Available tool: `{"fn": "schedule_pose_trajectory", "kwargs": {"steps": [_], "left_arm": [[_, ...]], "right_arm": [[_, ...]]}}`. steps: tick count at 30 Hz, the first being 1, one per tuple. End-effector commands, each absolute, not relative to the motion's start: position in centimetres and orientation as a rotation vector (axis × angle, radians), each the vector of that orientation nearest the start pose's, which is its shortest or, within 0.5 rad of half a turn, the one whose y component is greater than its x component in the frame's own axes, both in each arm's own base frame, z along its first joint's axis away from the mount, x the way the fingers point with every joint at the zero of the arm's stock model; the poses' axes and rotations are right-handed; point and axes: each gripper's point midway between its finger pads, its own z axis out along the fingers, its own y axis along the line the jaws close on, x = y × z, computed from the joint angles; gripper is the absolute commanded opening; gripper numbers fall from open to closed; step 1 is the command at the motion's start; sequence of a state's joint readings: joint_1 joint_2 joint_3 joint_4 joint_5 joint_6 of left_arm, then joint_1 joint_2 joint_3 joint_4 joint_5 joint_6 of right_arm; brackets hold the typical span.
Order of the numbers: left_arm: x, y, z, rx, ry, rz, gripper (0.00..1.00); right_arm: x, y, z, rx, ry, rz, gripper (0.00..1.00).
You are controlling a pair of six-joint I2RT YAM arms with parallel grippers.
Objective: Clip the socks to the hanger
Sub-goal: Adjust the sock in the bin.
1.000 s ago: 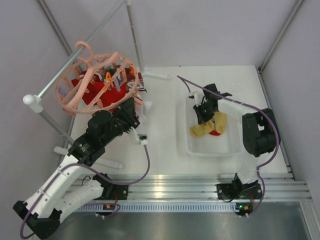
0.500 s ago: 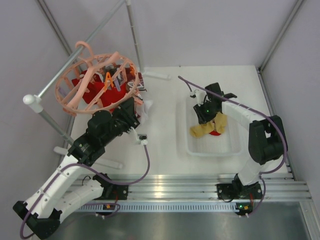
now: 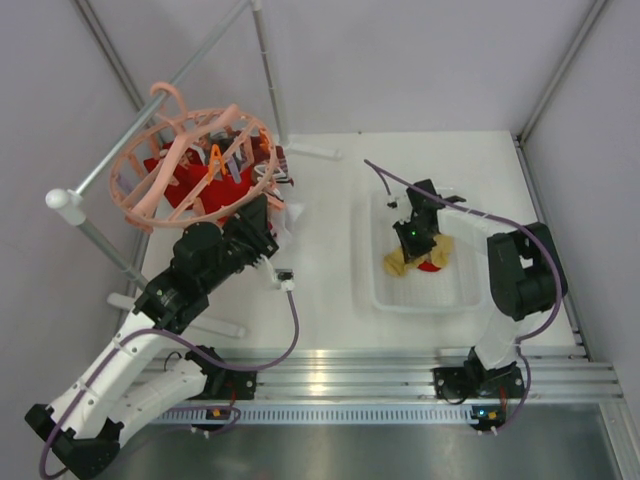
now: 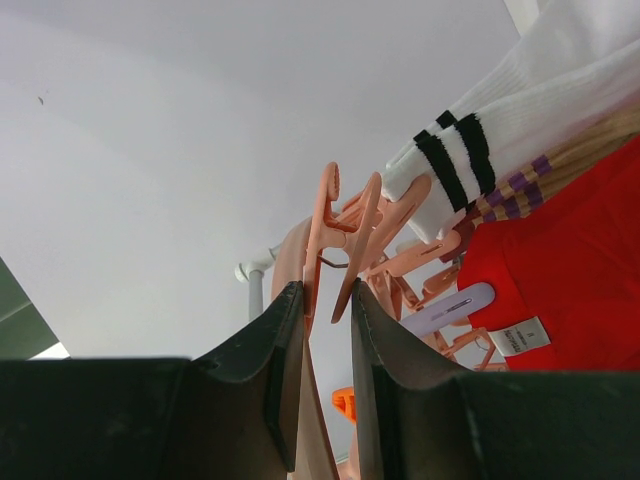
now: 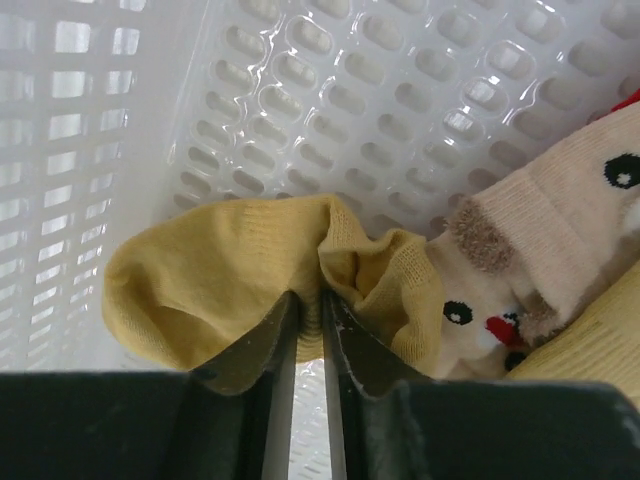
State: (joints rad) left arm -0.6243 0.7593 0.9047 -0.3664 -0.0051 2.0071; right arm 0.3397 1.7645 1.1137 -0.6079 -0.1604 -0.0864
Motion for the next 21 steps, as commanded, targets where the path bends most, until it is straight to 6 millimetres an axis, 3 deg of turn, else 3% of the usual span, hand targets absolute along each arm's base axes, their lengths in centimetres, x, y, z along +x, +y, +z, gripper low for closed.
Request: {"fn": "schedule_pose_trajectory", "kwargs": {"steps": [1, 3, 5, 14, 17, 21], "left_arm": [[27.0, -15.2, 36.4, 1.822, 0.405, 1.030, 0.00], [27.0, -15.1, 36.3, 1.821, 0.407, 1.028, 0.00], [27.0, -15.1, 36.2, 1.820, 0.409, 1.027, 0.00], [27.0, -15.1, 36.2, 1.818, 0.410, 1.027, 0.00], [27.0, -15.2, 36.2, 1.820, 0.409, 1.027, 0.00], [27.1, -15.2, 36.1, 1.822, 0.408, 1.028, 0.00]], "right_arm": [[31.4, 13.9, 1.6, -0.748, 2.741, 0.276, 0.08], [31.7, 13.8, 2.1, -0.823, 2.697, 0.262, 0.00], [32.0, 13.9, 2.8, -0.897, 2.650, 0.266, 0.00], [33.5, 16.3, 10.6, -1.261, 2.269, 0.333, 0.00], [32.8, 17.3, 11.4, -1.433, 2.148, 0.361, 0.02], [31.2, 17.9, 10.4, -1.619, 2.061, 0.404, 0.11]]}}
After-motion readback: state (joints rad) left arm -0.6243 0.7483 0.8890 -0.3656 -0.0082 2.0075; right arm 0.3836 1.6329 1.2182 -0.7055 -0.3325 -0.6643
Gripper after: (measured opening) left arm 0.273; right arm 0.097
